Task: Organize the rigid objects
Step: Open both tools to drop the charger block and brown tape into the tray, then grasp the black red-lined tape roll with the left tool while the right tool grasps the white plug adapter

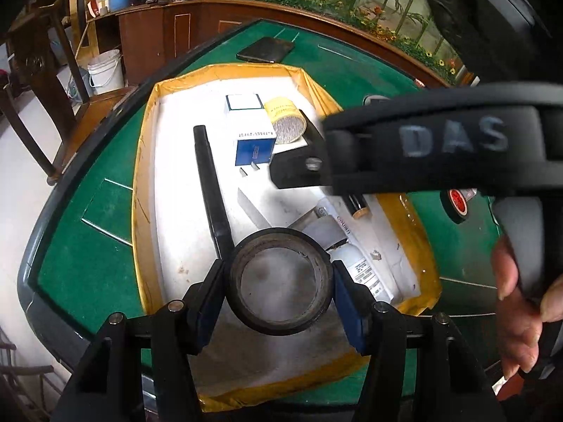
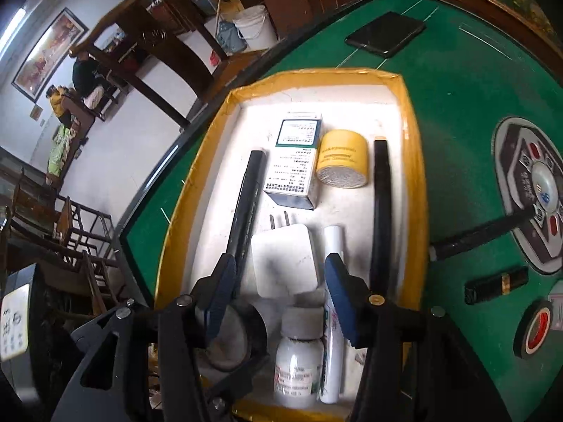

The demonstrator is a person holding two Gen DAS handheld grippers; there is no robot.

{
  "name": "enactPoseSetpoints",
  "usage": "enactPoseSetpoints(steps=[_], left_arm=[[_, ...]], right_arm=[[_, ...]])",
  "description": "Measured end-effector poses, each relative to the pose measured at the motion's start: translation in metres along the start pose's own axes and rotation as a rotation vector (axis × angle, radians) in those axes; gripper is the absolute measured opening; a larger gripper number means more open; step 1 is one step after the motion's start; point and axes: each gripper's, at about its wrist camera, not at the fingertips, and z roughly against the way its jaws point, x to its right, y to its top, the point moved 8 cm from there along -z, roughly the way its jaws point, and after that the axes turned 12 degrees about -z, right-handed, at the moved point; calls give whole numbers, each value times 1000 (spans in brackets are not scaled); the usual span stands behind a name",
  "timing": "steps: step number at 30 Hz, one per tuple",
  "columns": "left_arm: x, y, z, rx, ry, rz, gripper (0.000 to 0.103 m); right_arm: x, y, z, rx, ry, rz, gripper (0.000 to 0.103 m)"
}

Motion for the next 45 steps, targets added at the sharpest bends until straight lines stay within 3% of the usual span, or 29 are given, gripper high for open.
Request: enactPoseSetpoints(steps=[11, 16, 25, 33, 40, 42, 45], left_arm=[[0, 3, 6, 16, 33, 68, 66], [25, 15, 12, 45, 25, 40, 66], [121, 44, 1, 48, -63, -157, 70], [216, 72, -45, -15, -158, -345, 74], [249, 90, -94, -68, -118, -418, 74], [253, 95, -109, -81, -67, -438, 74], [255, 101, -125, -93, -48, -436, 76]], right_arm=[[31, -22, 44, 56, 41, -62, 53], [62, -33, 74, 110, 50, -115, 53], [178, -67, 118, 175, 18, -345, 56], [279, -115, 150, 211, -26, -568, 56], [326, -145, 178, 252, -73, -638, 57], [342, -155, 185, 264, -84, -674, 59], [357, -166, 191, 273, -96, -711, 60]])
